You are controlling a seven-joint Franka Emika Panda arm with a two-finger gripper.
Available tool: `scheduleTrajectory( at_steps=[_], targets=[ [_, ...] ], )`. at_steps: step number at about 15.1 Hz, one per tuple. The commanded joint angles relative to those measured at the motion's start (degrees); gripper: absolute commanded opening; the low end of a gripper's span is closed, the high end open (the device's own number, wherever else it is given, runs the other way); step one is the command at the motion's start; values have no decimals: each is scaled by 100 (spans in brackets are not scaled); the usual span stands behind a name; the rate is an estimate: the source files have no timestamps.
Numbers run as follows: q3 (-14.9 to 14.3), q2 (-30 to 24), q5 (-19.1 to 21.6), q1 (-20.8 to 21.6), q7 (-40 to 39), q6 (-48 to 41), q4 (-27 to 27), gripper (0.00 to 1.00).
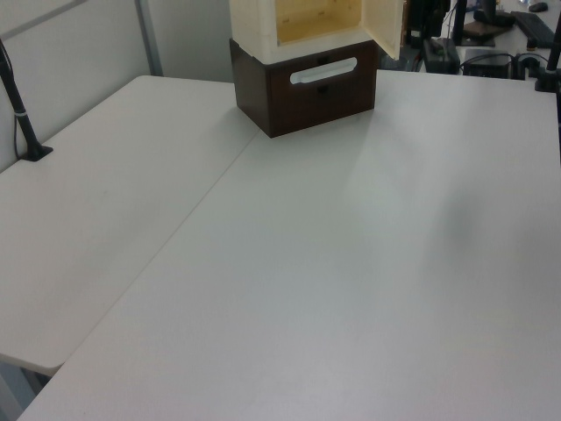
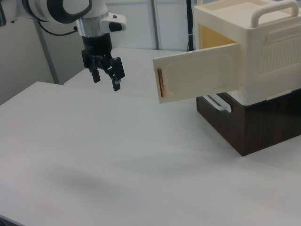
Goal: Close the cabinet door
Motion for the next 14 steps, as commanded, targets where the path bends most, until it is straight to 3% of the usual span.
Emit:
scheduleTrajectory(
  at_steps=[1,12,14],
  targets=[
    [-76,15,-12,81,-147,-183,100,100],
    [-93,14,-12,80,-139,-183,100,100],
    [-93,14,-12,80,-148,-183,100,94]
  ],
)
